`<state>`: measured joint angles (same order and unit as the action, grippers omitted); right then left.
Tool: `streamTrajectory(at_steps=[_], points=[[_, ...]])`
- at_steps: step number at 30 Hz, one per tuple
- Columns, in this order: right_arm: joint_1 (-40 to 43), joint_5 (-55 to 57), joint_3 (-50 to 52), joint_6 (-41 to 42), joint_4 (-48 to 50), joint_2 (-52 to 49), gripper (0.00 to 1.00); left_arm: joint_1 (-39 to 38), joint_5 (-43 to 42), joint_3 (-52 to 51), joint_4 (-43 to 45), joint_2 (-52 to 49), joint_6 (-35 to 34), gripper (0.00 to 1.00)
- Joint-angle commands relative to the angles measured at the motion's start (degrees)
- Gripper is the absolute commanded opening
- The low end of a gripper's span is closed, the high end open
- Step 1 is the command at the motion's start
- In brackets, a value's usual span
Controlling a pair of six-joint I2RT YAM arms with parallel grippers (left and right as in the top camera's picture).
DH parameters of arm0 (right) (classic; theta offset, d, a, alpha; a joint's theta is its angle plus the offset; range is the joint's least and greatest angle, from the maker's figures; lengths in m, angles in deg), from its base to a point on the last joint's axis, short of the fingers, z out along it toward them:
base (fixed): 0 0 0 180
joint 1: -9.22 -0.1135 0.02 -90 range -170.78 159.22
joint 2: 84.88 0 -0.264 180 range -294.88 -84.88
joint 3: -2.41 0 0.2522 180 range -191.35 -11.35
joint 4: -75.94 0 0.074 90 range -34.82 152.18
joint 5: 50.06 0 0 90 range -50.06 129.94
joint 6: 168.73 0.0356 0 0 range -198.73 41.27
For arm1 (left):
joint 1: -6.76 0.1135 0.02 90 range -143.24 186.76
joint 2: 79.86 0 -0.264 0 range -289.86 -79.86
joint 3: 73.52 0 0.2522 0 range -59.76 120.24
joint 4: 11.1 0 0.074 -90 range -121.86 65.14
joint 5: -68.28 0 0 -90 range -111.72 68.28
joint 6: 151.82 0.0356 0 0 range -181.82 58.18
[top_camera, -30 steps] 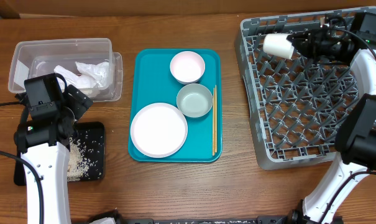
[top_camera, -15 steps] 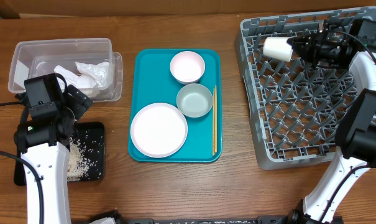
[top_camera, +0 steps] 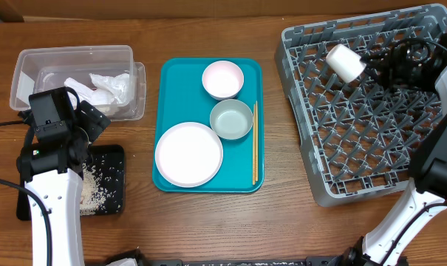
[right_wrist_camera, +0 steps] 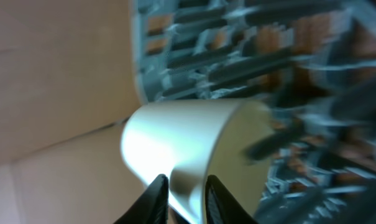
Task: Sort waste into correct bins and load items into the dishwasher
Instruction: 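Lower the cup upside down onto the rack pegs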
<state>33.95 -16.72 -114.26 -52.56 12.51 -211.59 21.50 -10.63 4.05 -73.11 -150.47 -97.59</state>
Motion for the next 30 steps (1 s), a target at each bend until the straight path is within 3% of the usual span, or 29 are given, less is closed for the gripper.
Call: streamTrajectory(at_steps=[1, 9, 14, 17, 21, 27, 30], points=[[-0.5, 9.3, -0.9, -1.0, -1.9, 5.9, 0.26, 0.2, -0.2, 0.9, 0.1, 0.5, 1.1, 1.0], [-1.0, 21.6, -3.0, -1.1, -8.0, 14.2, 0.27, 0.2, -0.2, 0.9, 0.1, 0.5, 1.1, 1.0], [-3.1, 25.6, -3.0, -1.1, -9.1, 18.3, 0.39, 0.2, -0.2, 0.9, 0.1, 0.5, 1.1, 1.0], [-6.0, 27.7, -3.0, -1.2, -8.3, 18.5, 0.41, 0.2, -0.2, 0.9, 0.1, 0.5, 1.1, 1.0], [-11.7, 34.4, -2.9, -1.4, -6.1, 17.7, 0.2, 0.2, -0.2, 0.9, 0.1, 0.5, 1.1, 1.0], [-19.3, 47.8, -2.9, -0.9, -2.6, 14.5, 0.13, 0.2, -0.2, 0.9, 0.1, 0.5, 1.1, 1.0], [-20.6, 48.1, -2.9, -0.6, -1.6, 12.0, 0.1, 0.2, -0.2, 0.9, 0.1, 0.5, 1.1, 1.0]])
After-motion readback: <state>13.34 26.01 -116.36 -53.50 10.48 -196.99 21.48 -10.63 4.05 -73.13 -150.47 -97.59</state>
